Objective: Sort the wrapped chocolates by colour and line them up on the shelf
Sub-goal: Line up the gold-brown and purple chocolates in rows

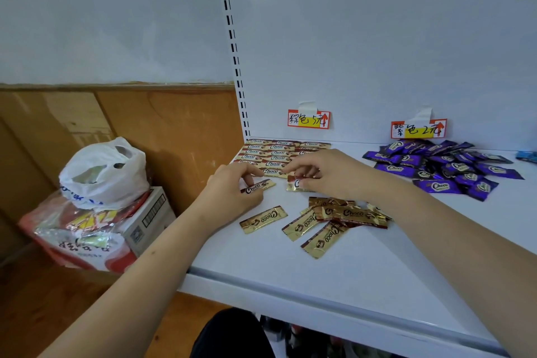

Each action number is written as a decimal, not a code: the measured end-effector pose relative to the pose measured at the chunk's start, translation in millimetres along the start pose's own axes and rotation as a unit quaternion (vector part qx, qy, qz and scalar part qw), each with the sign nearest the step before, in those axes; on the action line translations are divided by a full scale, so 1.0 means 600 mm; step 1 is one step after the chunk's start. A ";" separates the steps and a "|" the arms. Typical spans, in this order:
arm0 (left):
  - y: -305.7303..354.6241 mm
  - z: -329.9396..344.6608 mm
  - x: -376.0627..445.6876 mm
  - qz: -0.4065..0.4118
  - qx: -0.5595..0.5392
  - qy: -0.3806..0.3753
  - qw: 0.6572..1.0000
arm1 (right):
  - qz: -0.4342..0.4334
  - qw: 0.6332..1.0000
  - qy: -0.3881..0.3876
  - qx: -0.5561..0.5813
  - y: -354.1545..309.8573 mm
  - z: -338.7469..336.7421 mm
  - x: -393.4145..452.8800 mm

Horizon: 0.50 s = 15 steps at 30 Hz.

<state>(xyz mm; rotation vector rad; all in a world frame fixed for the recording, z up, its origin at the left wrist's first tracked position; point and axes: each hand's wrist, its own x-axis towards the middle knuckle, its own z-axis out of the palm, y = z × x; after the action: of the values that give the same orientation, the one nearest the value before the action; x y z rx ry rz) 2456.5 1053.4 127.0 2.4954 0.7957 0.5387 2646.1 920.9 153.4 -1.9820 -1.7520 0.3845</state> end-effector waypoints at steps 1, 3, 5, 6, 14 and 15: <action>0.001 0.000 0.001 -0.003 0.008 0.001 1.000 | -0.002 1.000 -0.001 0.002 0.000 0.003 0.000; 0.003 -0.001 0.001 -0.004 0.036 0.000 0.999 | -0.011 1.000 0.004 -0.006 0.000 0.004 -0.001; 0.005 -0.003 0.000 -0.005 0.061 0.003 0.998 | -0.024 0.999 0.011 -0.037 -0.003 -0.003 -0.003; 0.006 -0.003 0.000 -0.007 0.069 0.007 0.998 | -0.030 0.998 0.015 -0.051 -0.003 -0.007 -0.004; -0.002 -0.009 -0.013 0.022 0.051 0.027 0.998 | -0.035 0.996 -0.011 -0.083 -0.001 -0.016 -0.009; -0.006 -0.010 -0.013 0.013 0.054 0.033 0.998 | -0.036 0.996 -0.009 -0.082 -0.003 -0.014 -0.008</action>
<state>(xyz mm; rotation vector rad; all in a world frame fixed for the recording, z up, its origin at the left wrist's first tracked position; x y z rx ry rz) 2446.1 1052.9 128.0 2.6024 0.8385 0.6060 2648.2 915.0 161.1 -2.0245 -1.9143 0.2412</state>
